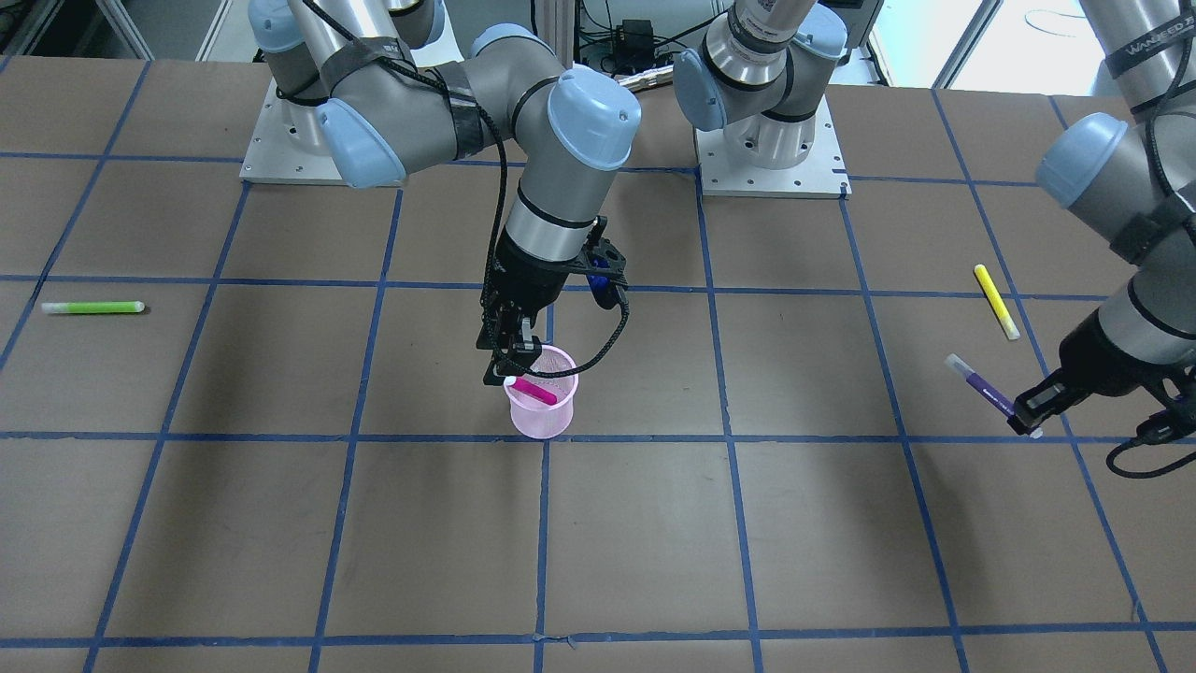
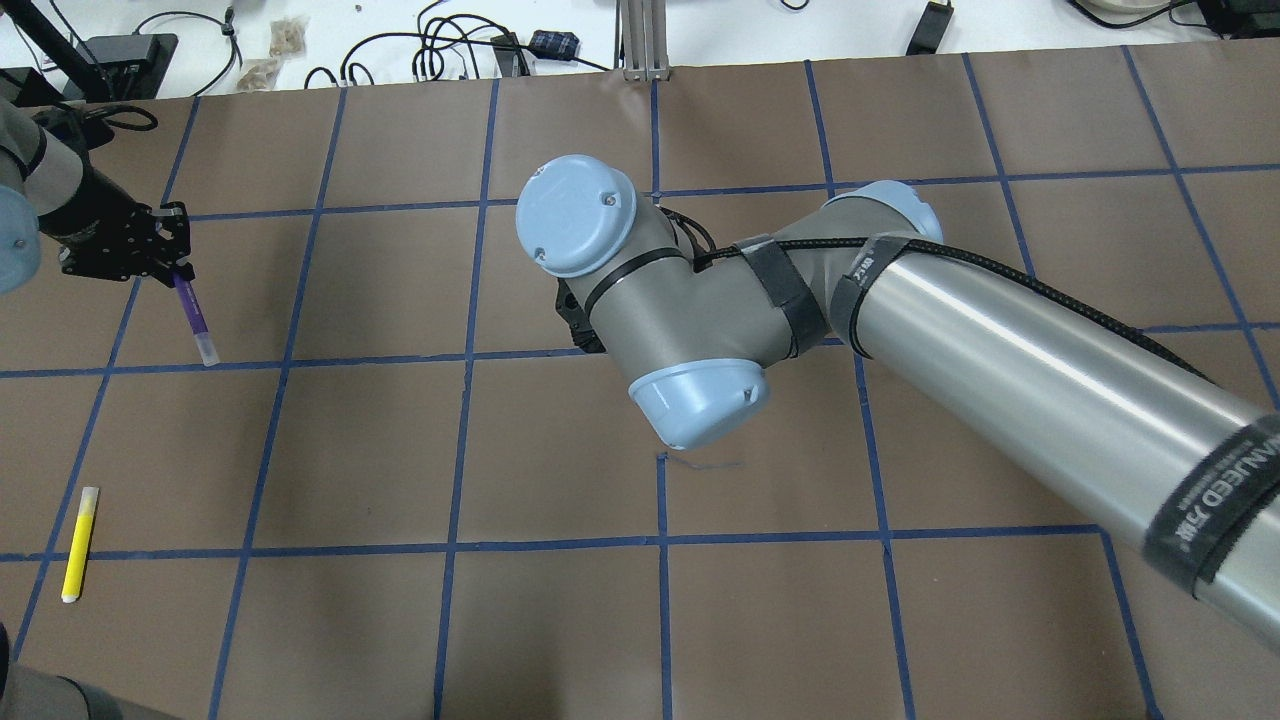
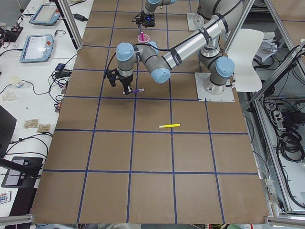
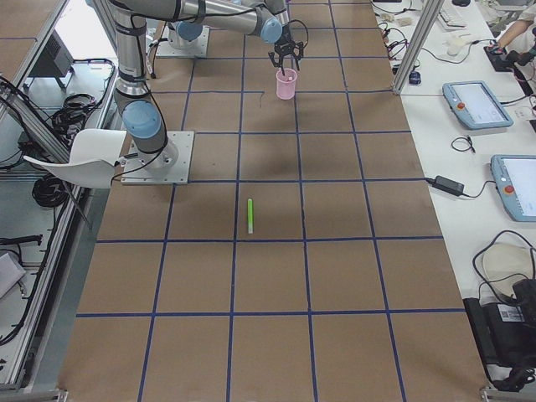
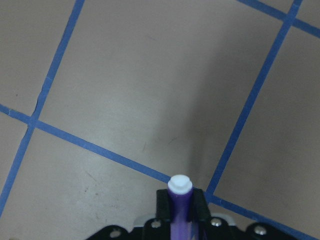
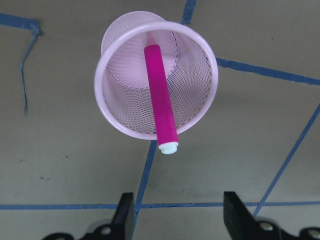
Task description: Insert purple and pink pens into pink cup
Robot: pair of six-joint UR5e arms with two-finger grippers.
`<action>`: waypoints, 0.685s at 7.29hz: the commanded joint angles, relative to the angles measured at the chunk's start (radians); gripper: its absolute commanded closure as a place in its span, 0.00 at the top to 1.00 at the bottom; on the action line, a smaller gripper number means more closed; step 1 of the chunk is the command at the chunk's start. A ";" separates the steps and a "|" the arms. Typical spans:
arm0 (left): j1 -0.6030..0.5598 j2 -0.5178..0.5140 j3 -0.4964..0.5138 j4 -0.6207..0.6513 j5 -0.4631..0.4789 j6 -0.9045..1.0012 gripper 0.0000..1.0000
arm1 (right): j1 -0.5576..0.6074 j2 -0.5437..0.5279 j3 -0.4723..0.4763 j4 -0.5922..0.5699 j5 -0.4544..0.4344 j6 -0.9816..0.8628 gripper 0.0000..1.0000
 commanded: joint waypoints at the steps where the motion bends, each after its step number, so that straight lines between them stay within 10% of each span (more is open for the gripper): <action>1: -0.099 0.027 0.004 0.075 -0.011 -0.043 0.00 | -0.022 -0.066 -0.003 -0.005 0.001 0.004 1.00; 5: -0.366 0.068 -0.011 0.159 0.024 -0.354 0.00 | -0.241 -0.256 0.000 0.007 0.094 0.025 0.92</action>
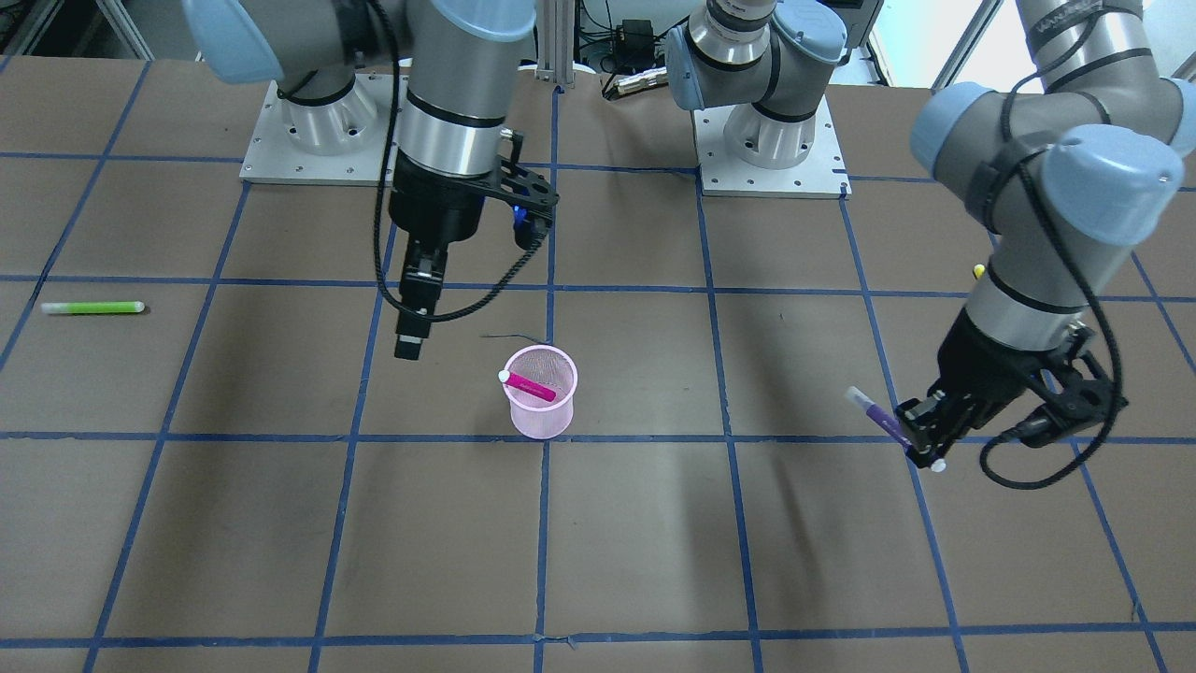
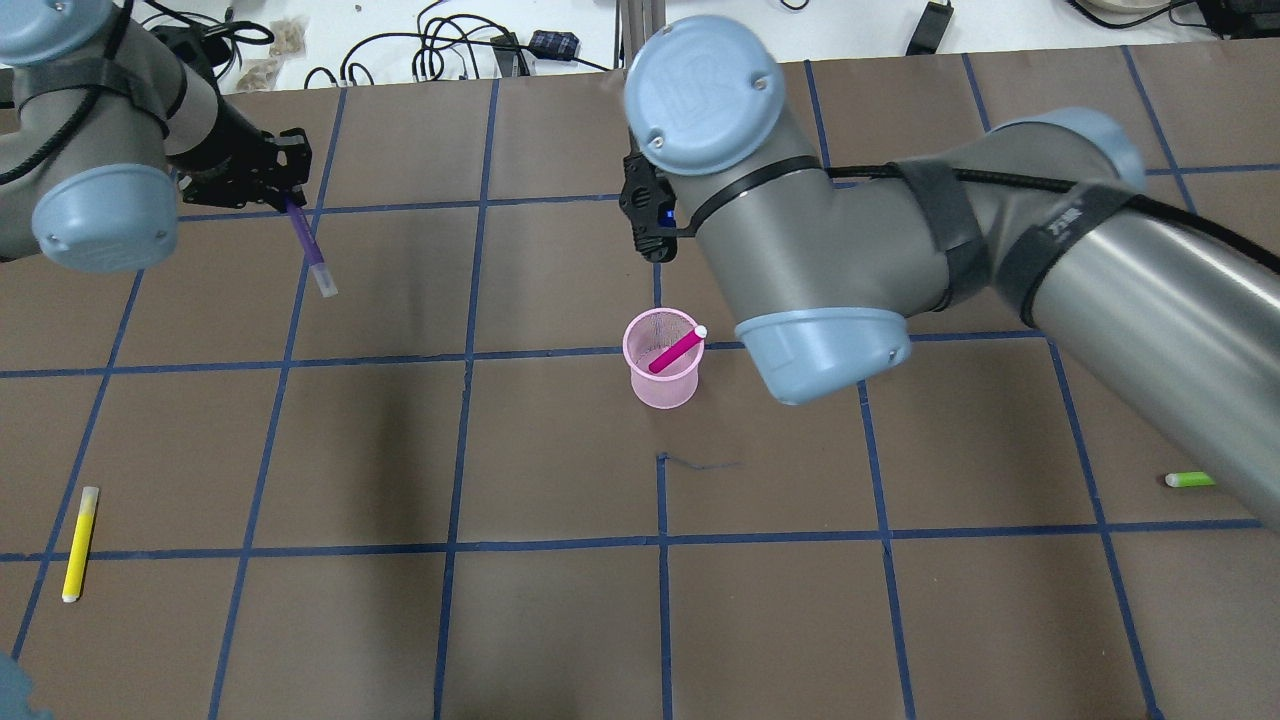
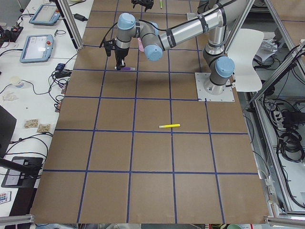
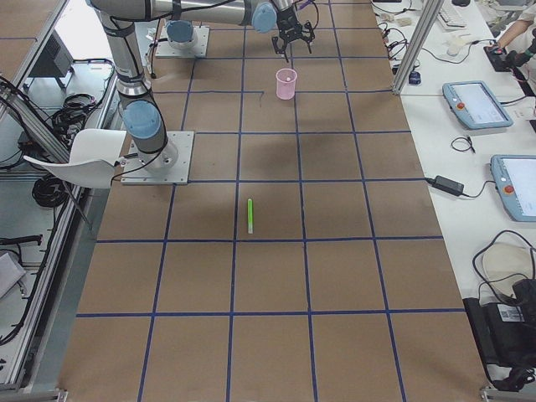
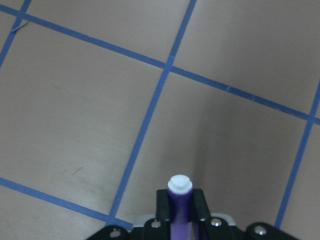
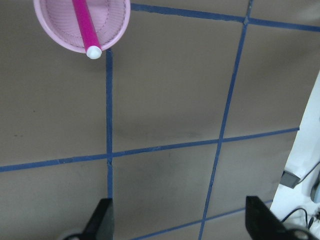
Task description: Insert purple and pink pens into pink cup
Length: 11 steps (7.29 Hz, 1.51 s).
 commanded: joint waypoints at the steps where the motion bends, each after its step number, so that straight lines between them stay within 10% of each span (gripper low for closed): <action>1: -0.163 0.017 -0.010 0.080 0.020 -0.165 0.00 | -0.144 -0.098 -0.001 0.058 0.042 0.051 0.92; 4: -0.371 -0.016 -0.012 0.145 0.130 -0.419 0.00 | -0.262 -0.175 -0.006 0.152 0.075 0.183 0.93; 11: -0.596 -0.065 -0.084 0.292 0.257 -0.682 0.00 | -0.264 -0.219 -0.099 0.575 0.282 1.128 1.00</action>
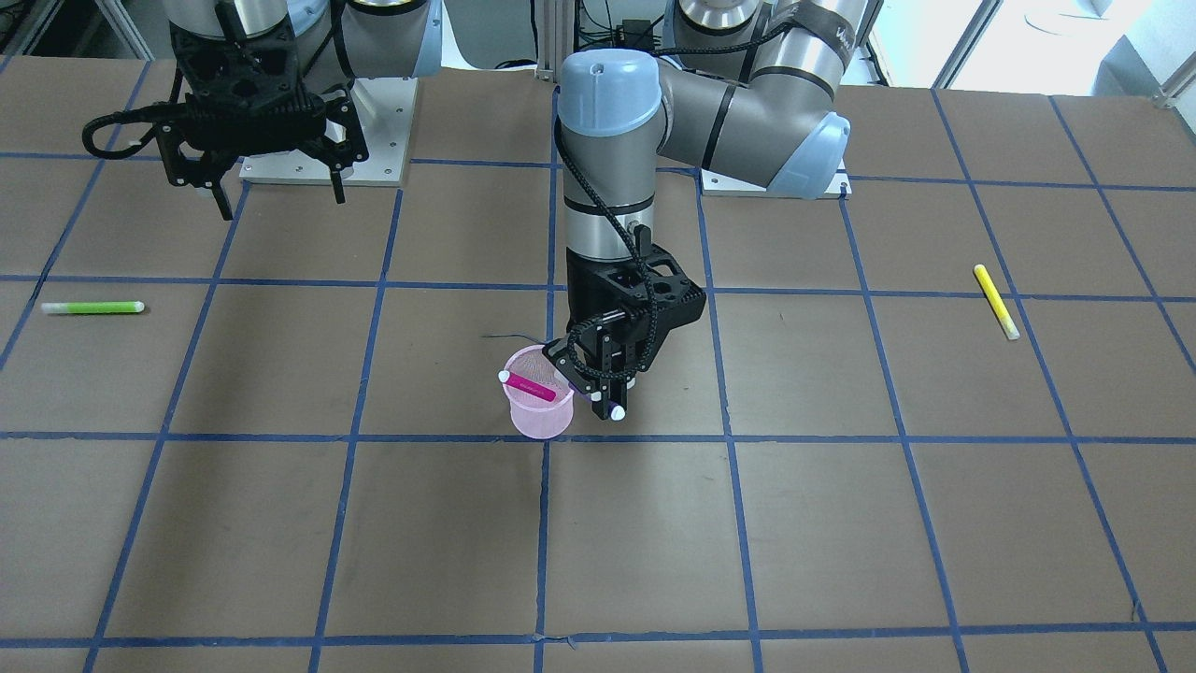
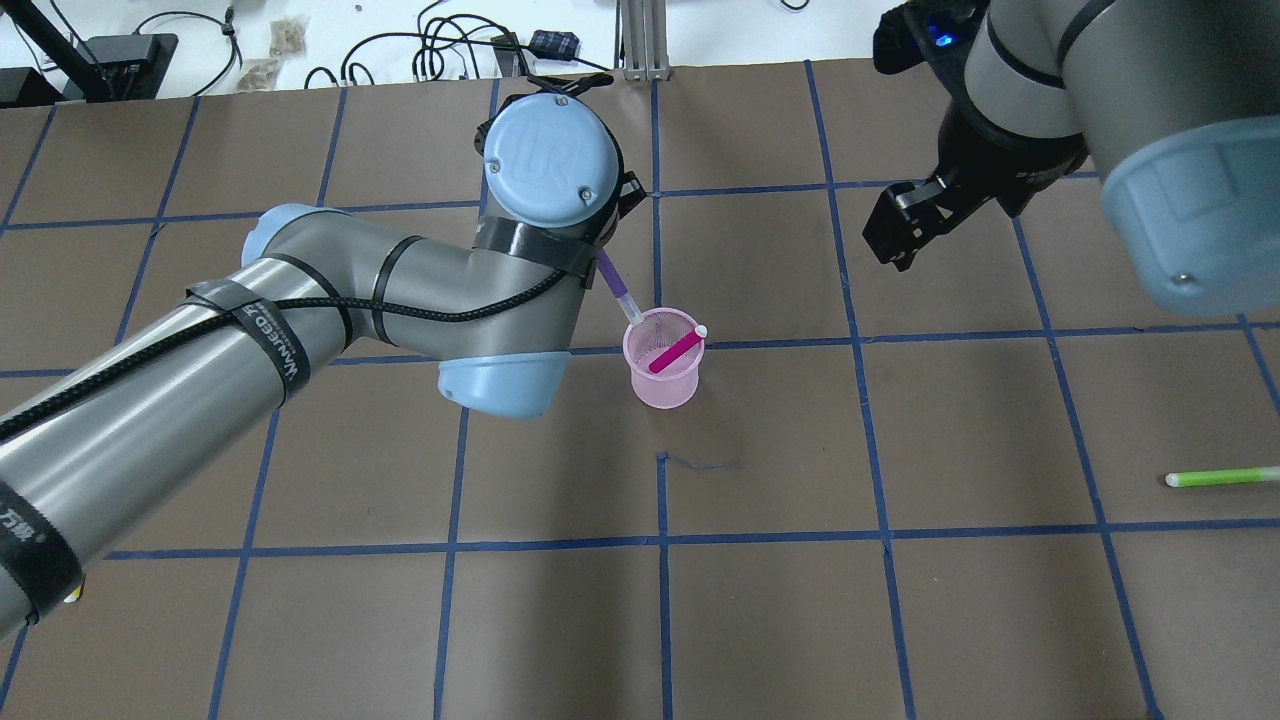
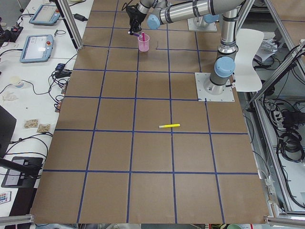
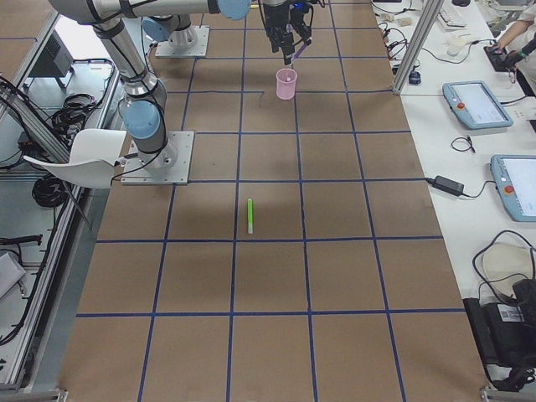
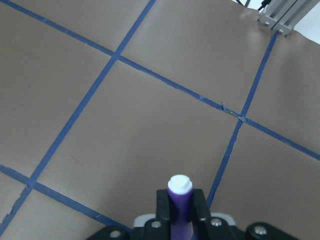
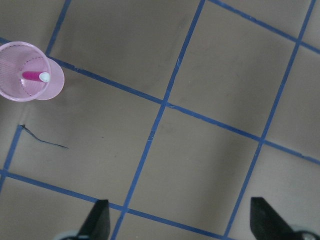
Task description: Insert purple and pink pens into pink cup
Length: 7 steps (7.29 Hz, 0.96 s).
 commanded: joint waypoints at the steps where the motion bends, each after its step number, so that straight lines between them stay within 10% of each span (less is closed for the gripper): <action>1: -0.045 -0.015 -0.005 0.007 0.025 -0.018 0.00 | 0.000 -0.002 -0.029 0.103 -0.002 0.151 1.00; 7: -0.102 -0.050 -0.021 0.007 0.097 -0.017 0.00 | 0.003 0.023 -0.018 -0.010 0.025 0.288 1.00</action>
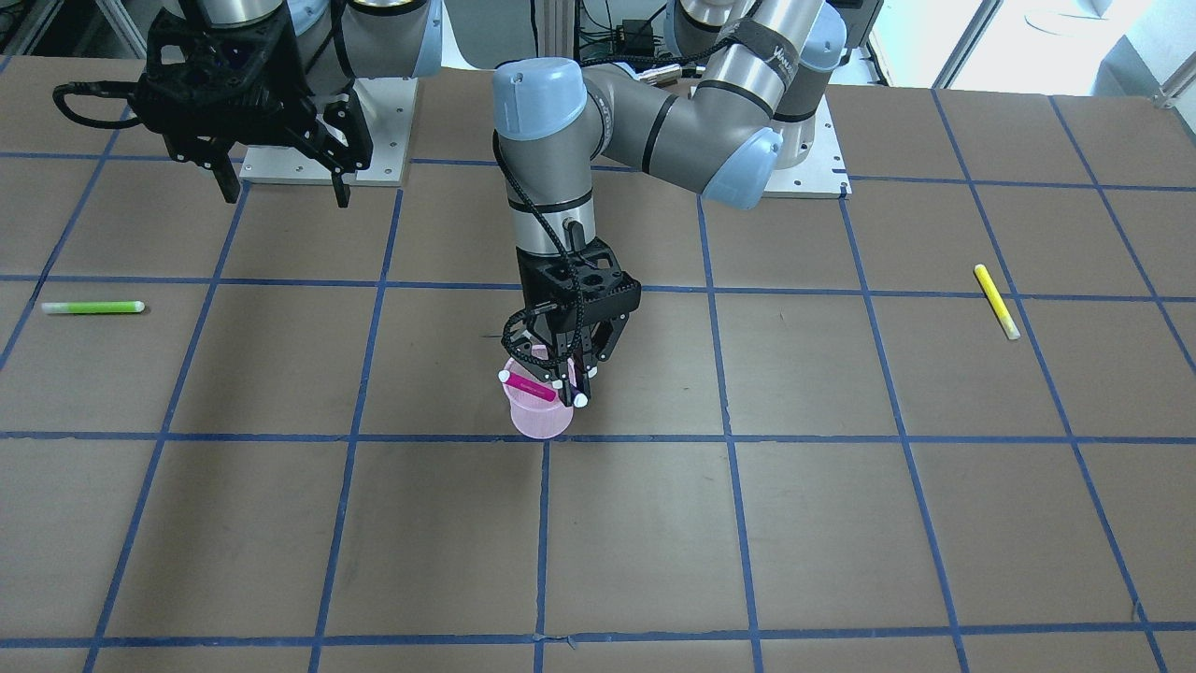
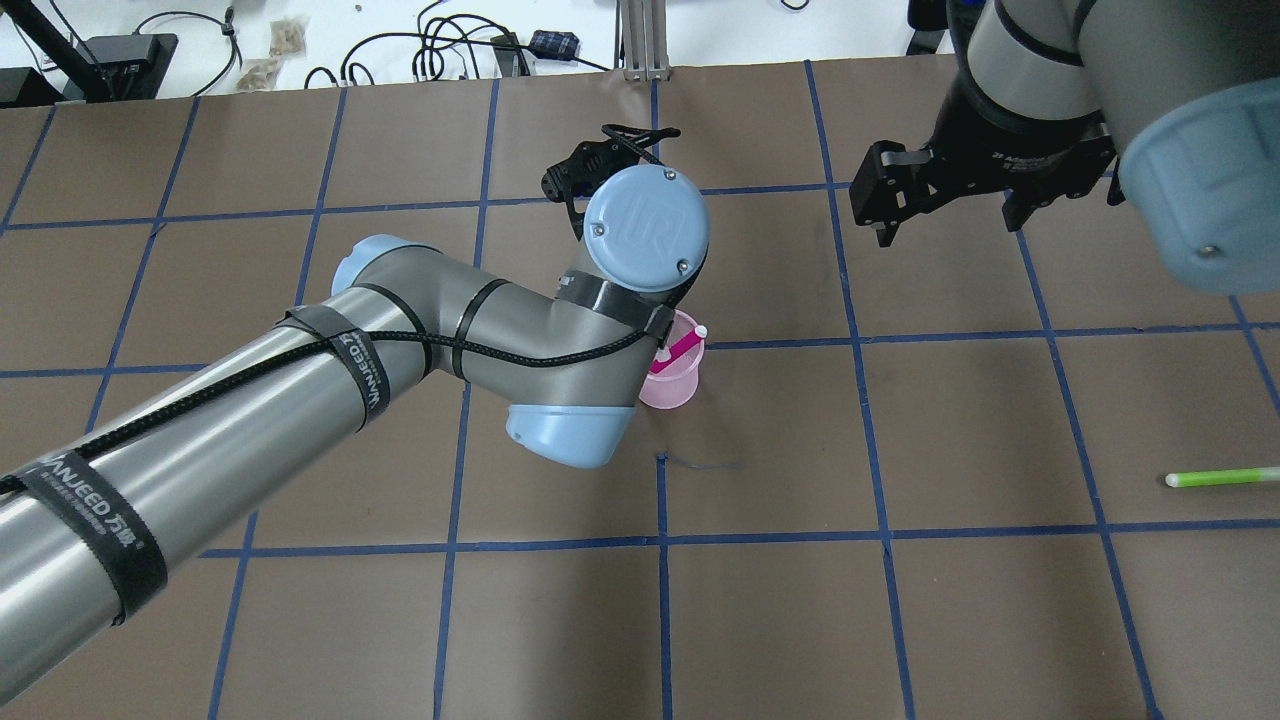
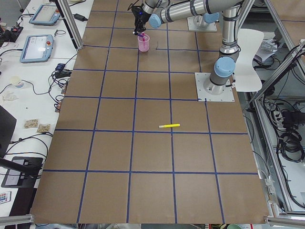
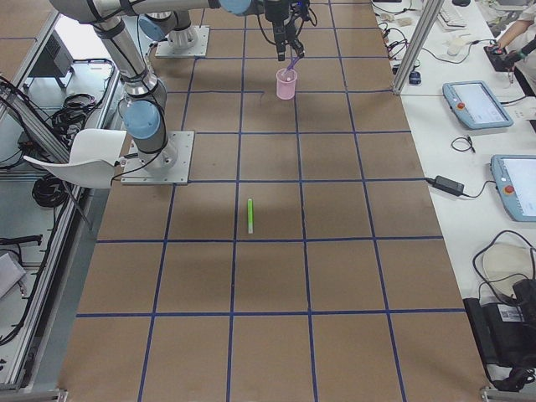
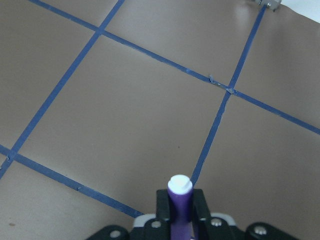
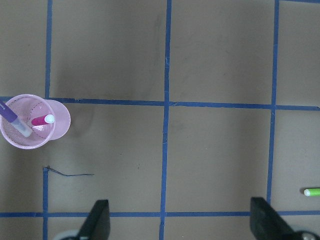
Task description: Insert purple and pink pens into pink cup
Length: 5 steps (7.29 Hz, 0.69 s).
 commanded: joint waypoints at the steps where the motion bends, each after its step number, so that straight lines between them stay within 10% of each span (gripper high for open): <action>1: -0.005 -0.002 -0.019 0.000 -0.004 0.005 0.00 | 0.000 0.013 0.003 -0.010 0.003 -0.005 1.00; 2: -0.005 -0.002 -0.019 0.000 -0.002 0.005 0.00 | -0.003 0.021 0.009 -0.013 0.001 -0.011 1.00; 3: -0.005 -0.002 -0.018 0.000 -0.001 -0.004 0.66 | -0.003 0.031 0.009 -0.011 0.003 -0.005 1.00; 4: -0.005 -0.002 -0.018 0.001 -0.002 -0.003 0.97 | -0.002 0.033 0.011 -0.011 0.003 -0.003 1.00; 5: -0.005 0.000 -0.009 0.001 -0.005 0.015 1.00 | -0.002 0.033 0.009 -0.011 0.001 -0.002 1.00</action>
